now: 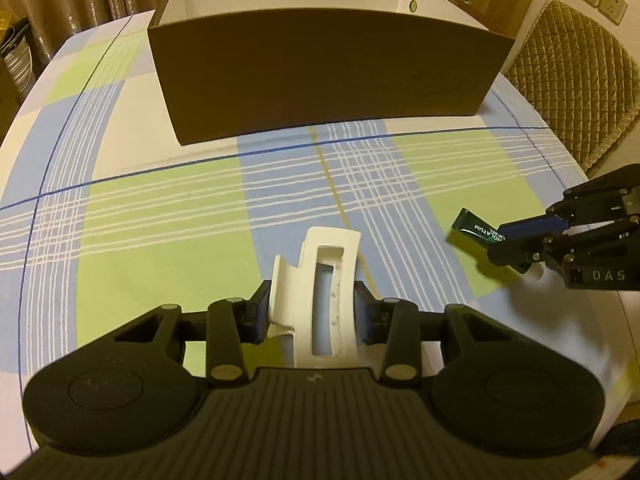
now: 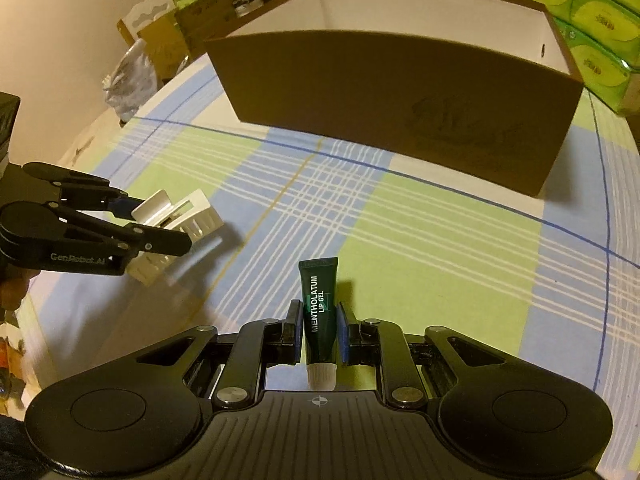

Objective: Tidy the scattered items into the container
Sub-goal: 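Lift and carry the white holder and lip gel tube over the box with both tools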

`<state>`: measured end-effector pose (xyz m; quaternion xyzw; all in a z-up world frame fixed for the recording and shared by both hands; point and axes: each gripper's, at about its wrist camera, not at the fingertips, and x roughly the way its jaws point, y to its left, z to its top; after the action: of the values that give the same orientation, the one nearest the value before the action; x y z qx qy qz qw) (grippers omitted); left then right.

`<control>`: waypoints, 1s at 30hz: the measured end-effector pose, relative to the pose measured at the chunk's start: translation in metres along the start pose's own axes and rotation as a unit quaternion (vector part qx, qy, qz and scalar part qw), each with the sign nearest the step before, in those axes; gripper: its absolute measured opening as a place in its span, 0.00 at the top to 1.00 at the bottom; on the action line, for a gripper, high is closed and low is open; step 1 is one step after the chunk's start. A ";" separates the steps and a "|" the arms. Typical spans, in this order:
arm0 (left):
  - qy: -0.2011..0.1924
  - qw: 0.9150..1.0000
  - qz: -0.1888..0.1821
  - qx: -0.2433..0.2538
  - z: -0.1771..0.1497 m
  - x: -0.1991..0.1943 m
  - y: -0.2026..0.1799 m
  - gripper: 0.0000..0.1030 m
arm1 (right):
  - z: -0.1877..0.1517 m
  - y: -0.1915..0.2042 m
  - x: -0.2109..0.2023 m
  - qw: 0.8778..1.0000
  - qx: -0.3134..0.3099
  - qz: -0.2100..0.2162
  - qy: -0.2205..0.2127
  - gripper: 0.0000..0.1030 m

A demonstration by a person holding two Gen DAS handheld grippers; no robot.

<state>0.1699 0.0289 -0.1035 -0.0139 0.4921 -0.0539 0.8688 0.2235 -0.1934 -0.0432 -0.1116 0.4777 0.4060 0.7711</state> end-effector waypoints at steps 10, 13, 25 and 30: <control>-0.026 0.999 -0.018 0.014 0.020 -0.024 -0.003 0.66 | 0.024 -0.007 -0.025 0.999 0.012 0.022 -0.029 0.86; -0.039 0.999 -0.026 0.016 0.031 -0.032 -0.004 0.66 | 0.039 -0.008 -0.035 0.999 0.010 0.026 -0.046 0.86; -0.093 0.994 -0.030 0.045 0.088 -0.052 -0.002 0.66 | 0.099 -0.022 -0.062 0.993 0.014 0.019 -0.114 0.86; -0.118 0.991 -0.028 0.056 0.120 -0.055 0.002 0.66 | 0.130 -0.034 -0.067 0.990 0.026 0.001 -0.141 0.86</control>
<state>0.2446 0.0330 0.0056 0.0148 0.3819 -0.1035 0.9183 0.3180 -0.1776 0.0722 -0.0326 0.3750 0.4057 0.8329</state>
